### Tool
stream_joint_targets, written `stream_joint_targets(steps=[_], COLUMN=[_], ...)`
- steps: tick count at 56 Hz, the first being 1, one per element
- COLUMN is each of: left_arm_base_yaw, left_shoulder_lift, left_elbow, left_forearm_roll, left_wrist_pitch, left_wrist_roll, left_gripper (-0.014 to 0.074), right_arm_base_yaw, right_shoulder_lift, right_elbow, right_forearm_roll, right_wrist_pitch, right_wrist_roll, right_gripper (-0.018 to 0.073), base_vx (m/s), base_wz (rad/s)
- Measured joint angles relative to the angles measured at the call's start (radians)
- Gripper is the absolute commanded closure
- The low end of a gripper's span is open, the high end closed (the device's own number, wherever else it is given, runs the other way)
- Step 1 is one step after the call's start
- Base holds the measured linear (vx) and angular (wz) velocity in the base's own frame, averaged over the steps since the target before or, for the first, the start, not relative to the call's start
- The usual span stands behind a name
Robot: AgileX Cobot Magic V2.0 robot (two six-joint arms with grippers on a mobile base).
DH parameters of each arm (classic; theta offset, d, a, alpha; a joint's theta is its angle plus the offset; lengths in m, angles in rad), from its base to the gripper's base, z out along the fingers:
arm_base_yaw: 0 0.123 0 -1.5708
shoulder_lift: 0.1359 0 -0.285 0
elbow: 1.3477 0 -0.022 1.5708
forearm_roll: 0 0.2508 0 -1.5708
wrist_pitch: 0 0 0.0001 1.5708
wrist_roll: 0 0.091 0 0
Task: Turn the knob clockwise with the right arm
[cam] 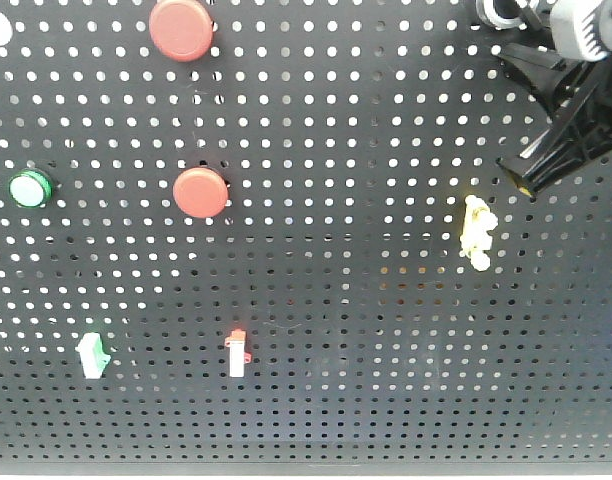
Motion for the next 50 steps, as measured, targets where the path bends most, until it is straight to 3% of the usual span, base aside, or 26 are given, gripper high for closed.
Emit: stream_joint_targets(steps=[35,50], left_arm_base_yaw=[0.0,0.0], left_shoulder_lift=[0.0,0.0], left_elbow=[0.0,0.0], left_forearm_roll=[0.0,0.0], left_wrist_pitch=[0.0,0.0], left_wrist_roll=[0.0,0.0], left_gripper=[0.0603,0.0603], right_arm_base_yaw=[0.0,0.0], right_shoulder_lift=[-0.017,-0.017], right_elbow=[0.0,0.0], right_forearm_roll=[0.136,0.145], right_wrist_pitch=[-0.031,-0.036], right_wrist_roll=[0.0,0.0], right_gripper=[0.0326,0.0326], base_vx=[0.0,0.0], base_wz=[0.0,0.0])
